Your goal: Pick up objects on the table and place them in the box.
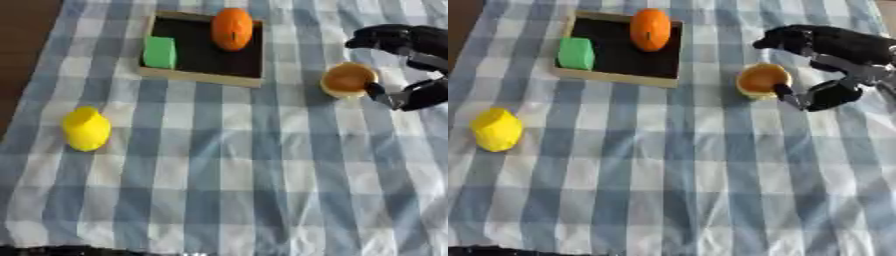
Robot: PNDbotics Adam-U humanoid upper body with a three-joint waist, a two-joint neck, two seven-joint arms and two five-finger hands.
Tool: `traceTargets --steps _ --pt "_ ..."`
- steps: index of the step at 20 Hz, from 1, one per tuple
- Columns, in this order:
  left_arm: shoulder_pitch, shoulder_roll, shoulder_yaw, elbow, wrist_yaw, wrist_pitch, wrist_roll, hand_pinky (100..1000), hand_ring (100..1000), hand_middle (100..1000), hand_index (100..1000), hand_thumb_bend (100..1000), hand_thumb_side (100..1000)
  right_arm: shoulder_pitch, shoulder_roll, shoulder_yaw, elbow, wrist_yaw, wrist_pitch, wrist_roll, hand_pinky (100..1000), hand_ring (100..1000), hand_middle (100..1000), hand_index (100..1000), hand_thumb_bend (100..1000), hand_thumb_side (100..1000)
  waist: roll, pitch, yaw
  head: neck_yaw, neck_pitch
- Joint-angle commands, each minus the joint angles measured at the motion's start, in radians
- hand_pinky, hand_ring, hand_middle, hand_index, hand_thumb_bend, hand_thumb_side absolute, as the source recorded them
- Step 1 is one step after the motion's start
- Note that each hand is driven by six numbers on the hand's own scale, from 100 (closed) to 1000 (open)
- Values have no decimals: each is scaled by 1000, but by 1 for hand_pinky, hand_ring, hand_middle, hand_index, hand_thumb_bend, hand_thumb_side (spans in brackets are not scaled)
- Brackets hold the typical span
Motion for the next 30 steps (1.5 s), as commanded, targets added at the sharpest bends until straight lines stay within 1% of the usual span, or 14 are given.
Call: traceTargets --steps 1,10,11,12,19,23,24,25,26,28,30 --pt "-10 12 7 -20 5 2 1 745 851 685 822 100 592 -7 -19 -5 33 36 -6 -8 1000 1000 912 1000 100 224 20 -24 0 0 0" --pt "-13 8 6 -20 8 4 -1 744 852 686 822 100 592 -12 -1 16 97 78 -20 -4 1000 1000 917 1000 100 230 25 -20 0 -3 -3" --pt "-13 7 6 -20 8 4 -1 744 853 686 822 100 583 -14 1 17 102 80 -21 -2 1000 1000 918 1000 100 204 25 -20 1 -4 -3" --pt "-12 6 6 -20 8 4 -1 744 853 686 821 100 592 -16 3 19 107 82 -22 0 1000 1000 919 1000 100 232 25 -20 1 -4 -3" --pt "-14 1 3 -20 11 7 -4 744 854 687 821 100 593 -46 22 33 156 101 -21 8 1000 1000 914 1000 100 243 25 -18 4 -13 -5" --pt "-12 0 3 -20 13 8 -5 744 854 688 821 100 593 -65 31 35 196 126 -13 -7 1000 1000 913 1000 100 251 25 -16 6 -13 -7" --pt "-12 0 3 -20 13 8 -5 744 854 688 821 100 593 -70 33 34 205 133 -11 -13 996 1000 913 998 100 231 25 -15 6 -14 -7" --pt "-12 -1 2 -20 14 9 -6 744 855 688 821 100 594 -76 36 34 217 142 -8 -19 995 1000 913 997 100 257 25 -15 6 -14 -8" --pt "-12 -2 2 -20 15 10 -7 743 855 688 821 100 594 -82 39 36 228 151 -6 -25 992 1000 912 994 100 261 25 -14 6 -15 -9" --pt "-13 -3 1 -20 15 11 -8 743 855 688 821 100 594 -93 46 40 249 169 -5 -36 991 1000 896 990 100 262 26 -13 7 -15 -11" --pt "-14 -3 1 -20 16 11 -9 743 855 688 821 100 594 -103 53 45 266 181 -7 -43 991 1000 860 981 100 260 26 -12 8 -16 -11"
